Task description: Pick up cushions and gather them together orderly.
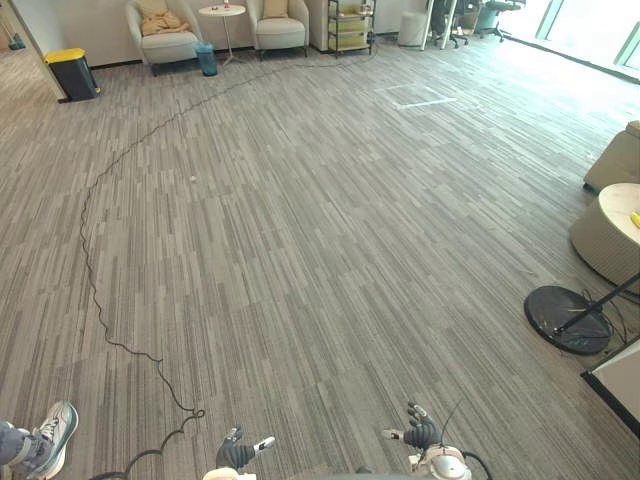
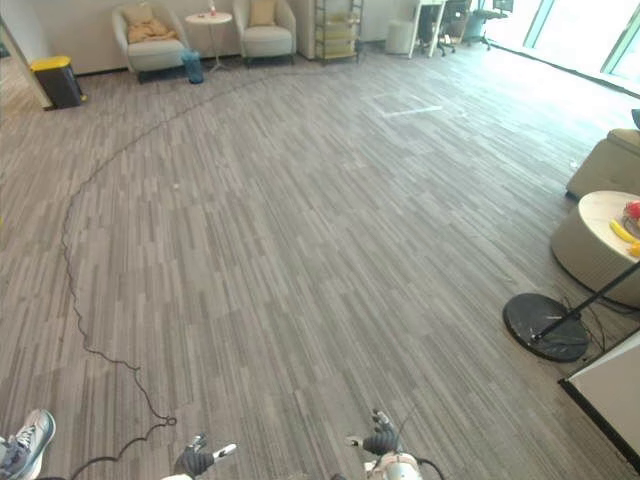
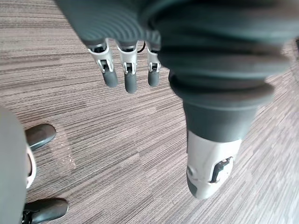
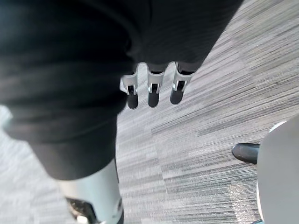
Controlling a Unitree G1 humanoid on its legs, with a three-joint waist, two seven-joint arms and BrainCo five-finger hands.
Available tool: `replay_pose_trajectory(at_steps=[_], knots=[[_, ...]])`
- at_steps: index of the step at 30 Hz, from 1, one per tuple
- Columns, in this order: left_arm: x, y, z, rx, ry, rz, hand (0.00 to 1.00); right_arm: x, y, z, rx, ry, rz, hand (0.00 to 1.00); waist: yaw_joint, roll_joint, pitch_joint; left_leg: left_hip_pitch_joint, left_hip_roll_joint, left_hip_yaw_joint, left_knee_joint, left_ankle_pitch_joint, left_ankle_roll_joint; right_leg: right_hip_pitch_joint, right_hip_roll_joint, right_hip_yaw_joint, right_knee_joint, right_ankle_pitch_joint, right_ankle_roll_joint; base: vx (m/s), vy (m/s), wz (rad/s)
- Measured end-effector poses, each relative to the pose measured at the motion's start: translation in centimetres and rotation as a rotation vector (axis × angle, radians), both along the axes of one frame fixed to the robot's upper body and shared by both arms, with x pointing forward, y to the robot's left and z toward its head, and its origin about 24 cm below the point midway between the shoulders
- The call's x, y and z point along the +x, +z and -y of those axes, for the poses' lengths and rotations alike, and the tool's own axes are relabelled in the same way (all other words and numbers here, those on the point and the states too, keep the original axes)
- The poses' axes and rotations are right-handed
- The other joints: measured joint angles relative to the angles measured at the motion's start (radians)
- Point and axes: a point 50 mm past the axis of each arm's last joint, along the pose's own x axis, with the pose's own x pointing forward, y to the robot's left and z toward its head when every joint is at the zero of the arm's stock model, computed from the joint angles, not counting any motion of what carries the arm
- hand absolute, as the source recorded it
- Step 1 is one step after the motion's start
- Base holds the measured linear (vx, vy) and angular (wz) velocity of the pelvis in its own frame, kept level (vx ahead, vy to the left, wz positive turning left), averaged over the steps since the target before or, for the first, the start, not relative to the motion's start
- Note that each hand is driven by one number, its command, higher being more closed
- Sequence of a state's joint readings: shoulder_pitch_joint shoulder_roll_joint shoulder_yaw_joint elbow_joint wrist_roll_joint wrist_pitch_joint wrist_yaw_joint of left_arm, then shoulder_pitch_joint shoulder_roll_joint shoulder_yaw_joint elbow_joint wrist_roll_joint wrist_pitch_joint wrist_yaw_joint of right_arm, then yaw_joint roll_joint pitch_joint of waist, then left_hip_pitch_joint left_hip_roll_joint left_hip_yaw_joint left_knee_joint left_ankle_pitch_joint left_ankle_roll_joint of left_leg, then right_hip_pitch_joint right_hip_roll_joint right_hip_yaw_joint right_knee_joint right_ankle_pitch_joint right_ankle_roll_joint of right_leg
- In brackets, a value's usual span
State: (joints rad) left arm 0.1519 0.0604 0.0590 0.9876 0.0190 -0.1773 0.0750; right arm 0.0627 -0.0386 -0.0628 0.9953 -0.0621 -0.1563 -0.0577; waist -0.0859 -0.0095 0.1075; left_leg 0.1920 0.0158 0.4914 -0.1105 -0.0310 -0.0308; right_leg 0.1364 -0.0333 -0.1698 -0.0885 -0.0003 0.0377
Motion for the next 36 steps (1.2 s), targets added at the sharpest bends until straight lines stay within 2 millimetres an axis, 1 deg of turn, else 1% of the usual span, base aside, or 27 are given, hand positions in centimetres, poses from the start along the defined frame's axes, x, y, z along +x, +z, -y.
replay_pose_trajectory(at_steps=[4,5,10,15,19,21,31,32,36], knots=[[0.7,0.1,0.2,0.000,-0.022,0.004,0.00,-0.4,-0.1,0.8,0.030,-0.086,-0.013,0.00,0.001,0.001,0.004,-0.017,-0.008,-0.040,0.000,-0.001,0.002,0.001,-0.009,-0.042,0.000,-0.010,0.002,0.04,0.014,0.29],[0.8,0.1,0.2,0.000,-0.024,0.005,0.00,-0.6,-0.3,0.9,0.046,-0.113,-0.021,0.00,0.007,0.001,0.005,-0.019,-0.010,-0.045,0.000,-0.005,0.003,0.005,-0.011,-0.046,0.001,-0.010,0.002,0.06,0.016,0.15],[0.8,0.0,0.3,-0.001,-0.033,-0.010,0.00,-0.9,-0.4,1.1,0.072,-0.178,-0.034,0.00,0.010,0.002,0.005,-0.019,-0.016,-0.051,0.000,-0.006,0.003,0.011,-0.016,-0.064,0.001,-0.013,0.007,0.06,0.003,0.06],[0.8,-0.1,0.4,-0.005,-0.035,-0.023,0.00,-0.9,-0.5,0.9,0.080,-0.188,-0.042,0.00,0.010,0.004,0.007,-0.011,-0.016,-0.061,0.000,-0.005,0.002,0.026,-0.017,-0.083,0.001,-0.016,0.012,-0.02,-0.029,0.09],[0.7,-0.2,0.6,-0.014,-0.055,-0.035,0.00,-0.9,-0.5,1.2,0.092,-0.229,-0.038,0.00,0.010,0.015,0.013,-0.007,-0.012,-0.063,0.000,-0.003,-0.001,0.024,-0.017,-0.088,0.015,-0.018,0.014,-0.08,-0.032,0.02],[0.6,-0.3,0.6,-0.014,-0.061,-0.041,0.00,-1.1,-0.5,1.2,0.100,-0.244,-0.039,0.00,0.011,0.017,0.012,-0.003,-0.012,-0.061,0.000,-0.001,0.001,0.024,-0.017,-0.088,0.016,-0.018,0.014,-0.09,-0.018,-0.02],[0.7,-0.3,0.6,-0.019,-0.067,-0.042,0.00,-1.4,-0.6,1.4,0.116,-0.277,-0.039,0.00,0.012,0.012,0.011,-0.003,-0.018,-0.063,-0.001,0.002,0.010,0.024,-0.022,-0.092,0.011,-0.022,0.017,-0.04,-0.002,0.00],[0.7,-0.3,0.6,-0.019,-0.068,-0.043,0.00,-1.4,-0.6,1.4,0.119,-0.277,-0.039,0.00,0.013,0.012,0.011,-0.004,-0.019,-0.064,-0.001,0.001,0.011,0.024,-0.022,-0.092,0.010,-0.017,0.010,0.00,0.000,0.00],[0.8,-0.4,0.6,-0.026,-0.073,-0.050,0.00,-1.4,-0.6,1.3,0.134,-0.268,-0.038,0.00,0.013,0.010,0.011,-0.005,-0.019,-0.064,0.000,-0.003,0.010,0.026,-0.022,-0.093,0.002,-0.015,0.008,0.03,-0.005,0.00]])
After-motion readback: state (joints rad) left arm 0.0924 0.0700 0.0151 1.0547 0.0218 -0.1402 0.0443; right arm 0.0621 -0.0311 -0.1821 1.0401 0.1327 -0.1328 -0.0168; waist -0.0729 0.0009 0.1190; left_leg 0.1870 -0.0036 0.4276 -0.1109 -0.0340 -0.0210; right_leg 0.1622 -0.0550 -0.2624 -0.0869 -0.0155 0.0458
